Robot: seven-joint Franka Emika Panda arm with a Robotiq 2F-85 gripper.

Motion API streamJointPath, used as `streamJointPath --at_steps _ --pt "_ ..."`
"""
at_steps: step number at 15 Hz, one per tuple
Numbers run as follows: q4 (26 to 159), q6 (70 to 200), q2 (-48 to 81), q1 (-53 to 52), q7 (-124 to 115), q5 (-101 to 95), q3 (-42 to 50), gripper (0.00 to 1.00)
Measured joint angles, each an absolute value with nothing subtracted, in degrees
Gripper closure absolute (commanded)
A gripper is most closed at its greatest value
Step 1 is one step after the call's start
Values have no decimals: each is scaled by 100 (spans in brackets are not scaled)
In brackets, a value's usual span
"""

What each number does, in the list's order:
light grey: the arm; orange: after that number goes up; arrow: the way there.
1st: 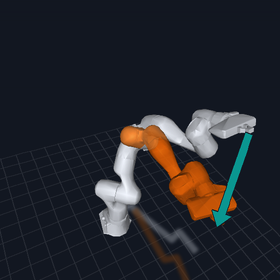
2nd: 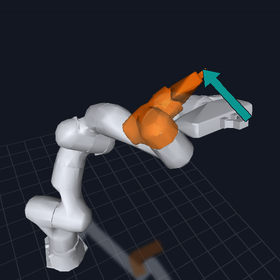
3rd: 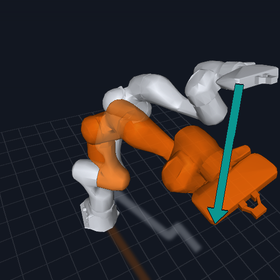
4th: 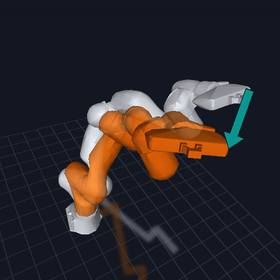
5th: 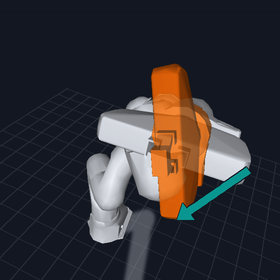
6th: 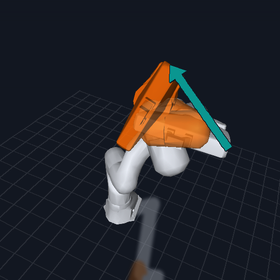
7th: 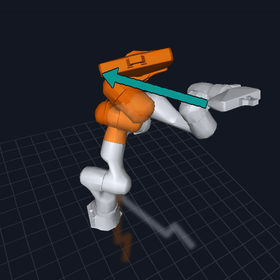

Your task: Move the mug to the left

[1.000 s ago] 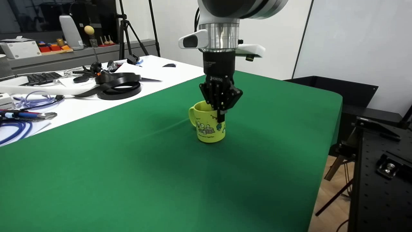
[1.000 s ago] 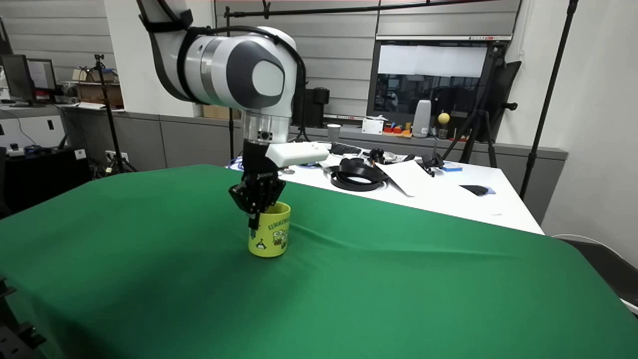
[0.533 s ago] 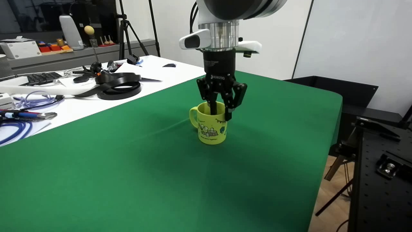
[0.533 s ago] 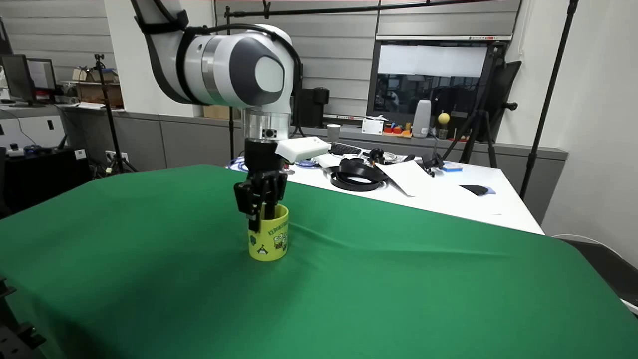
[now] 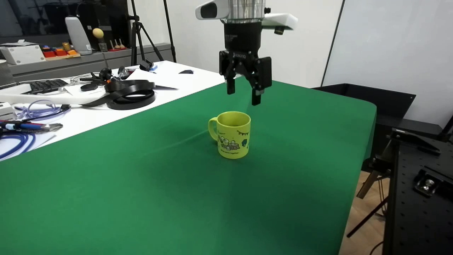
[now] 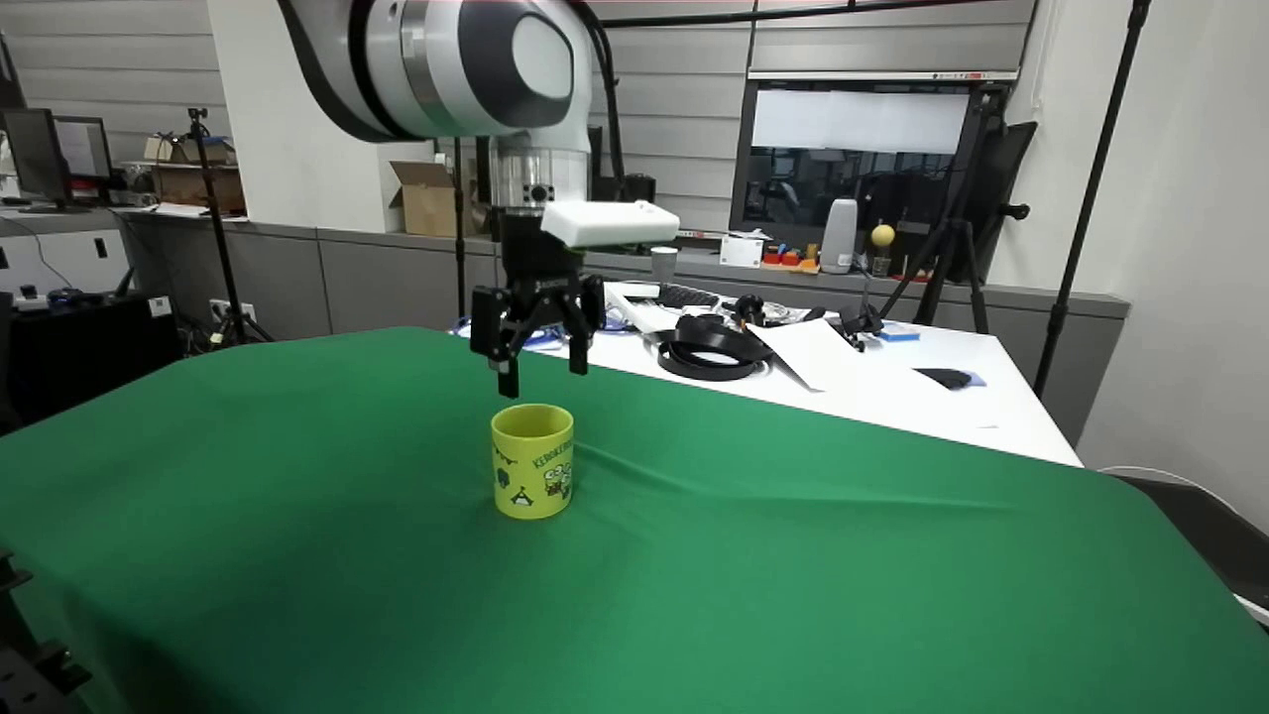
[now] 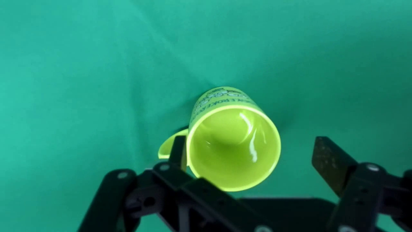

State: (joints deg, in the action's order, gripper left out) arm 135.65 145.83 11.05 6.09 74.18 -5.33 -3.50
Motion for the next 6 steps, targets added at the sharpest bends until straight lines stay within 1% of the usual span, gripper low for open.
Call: streamJointPath --at_steps 6 --pt "13565 13803 408 380 5370 -1223 -66 0"
